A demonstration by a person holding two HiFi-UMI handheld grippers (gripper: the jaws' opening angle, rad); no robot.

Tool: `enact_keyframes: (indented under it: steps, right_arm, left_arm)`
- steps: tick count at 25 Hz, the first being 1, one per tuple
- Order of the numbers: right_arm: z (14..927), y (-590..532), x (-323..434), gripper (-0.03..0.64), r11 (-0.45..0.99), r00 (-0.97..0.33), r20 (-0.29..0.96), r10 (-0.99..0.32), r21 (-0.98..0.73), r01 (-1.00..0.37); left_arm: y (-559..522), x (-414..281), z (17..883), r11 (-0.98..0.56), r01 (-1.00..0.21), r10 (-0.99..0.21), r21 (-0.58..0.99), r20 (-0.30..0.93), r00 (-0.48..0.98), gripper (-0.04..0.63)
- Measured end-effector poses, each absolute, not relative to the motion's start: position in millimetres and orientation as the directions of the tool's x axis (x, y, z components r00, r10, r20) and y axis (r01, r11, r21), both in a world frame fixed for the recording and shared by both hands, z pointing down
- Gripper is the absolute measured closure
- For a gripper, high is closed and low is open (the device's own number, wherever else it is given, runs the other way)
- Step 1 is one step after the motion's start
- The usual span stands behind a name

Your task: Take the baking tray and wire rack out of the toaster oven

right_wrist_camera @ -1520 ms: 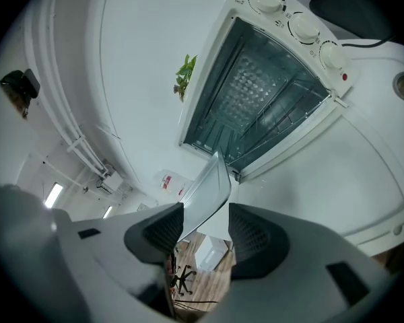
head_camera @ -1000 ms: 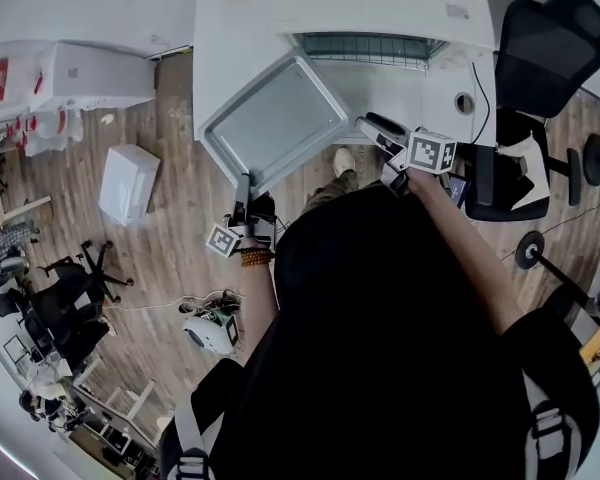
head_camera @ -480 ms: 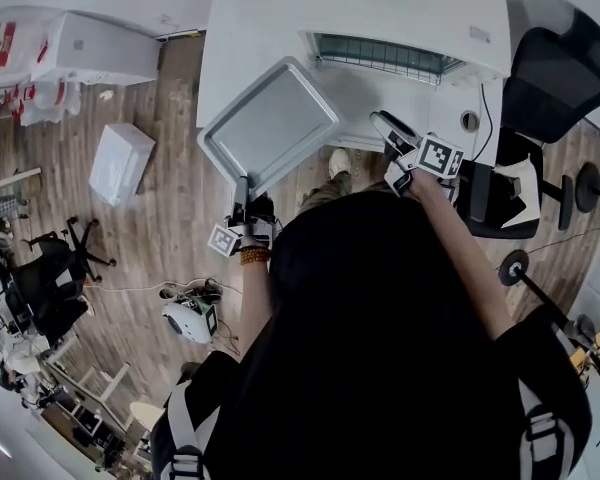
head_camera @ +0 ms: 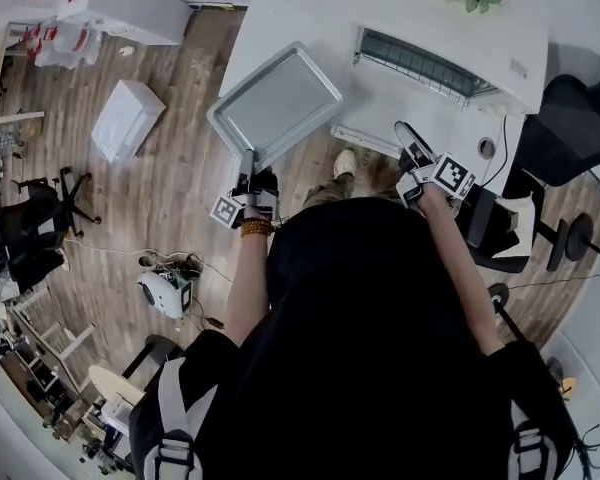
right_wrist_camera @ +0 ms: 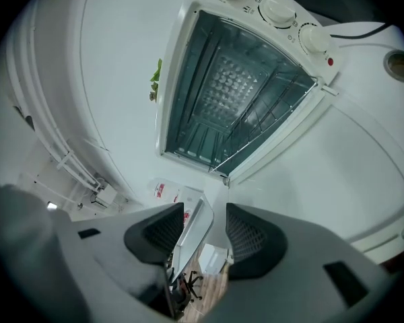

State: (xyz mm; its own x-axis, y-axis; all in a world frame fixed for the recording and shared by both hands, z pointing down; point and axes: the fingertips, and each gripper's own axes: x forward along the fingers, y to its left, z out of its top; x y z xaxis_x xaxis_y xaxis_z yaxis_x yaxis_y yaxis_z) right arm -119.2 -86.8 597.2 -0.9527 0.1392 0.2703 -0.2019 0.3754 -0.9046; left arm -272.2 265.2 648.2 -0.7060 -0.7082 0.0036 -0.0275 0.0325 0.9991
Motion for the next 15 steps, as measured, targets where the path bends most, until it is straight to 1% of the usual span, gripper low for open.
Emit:
enact_keyframes:
  steps: [4, 9, 15]
  right_arm:
    - [594.6, -74.1, -123.6, 0.413, 0.35, -0.954, 0.254, 0.163, -0.918, -0.184]
    - [593.9, -71.4, -124.9, 0.413, 0.335, -0.955, 0.254, 0.156, -0.923, -0.191]
    - [598.3, -74.1, -121.2, 0.413, 0.329, -0.953, 0.273, 0.132, -0.919, -0.218]
  left_arm:
    - [258.0, -289.2, 649.0, 0.034, -0.037, -0.685, 0.999, -0.003, -0.728, 0.511]
    - [245.9, -312.3, 646.3, 0.03, -0.032, -0.667, 0.999, -0.004, -0.745, 0.509]
    - [225.9, -341.5, 642.3, 0.018, -0.044, -0.672, 0.999, -0.021, -0.74, 0.505]
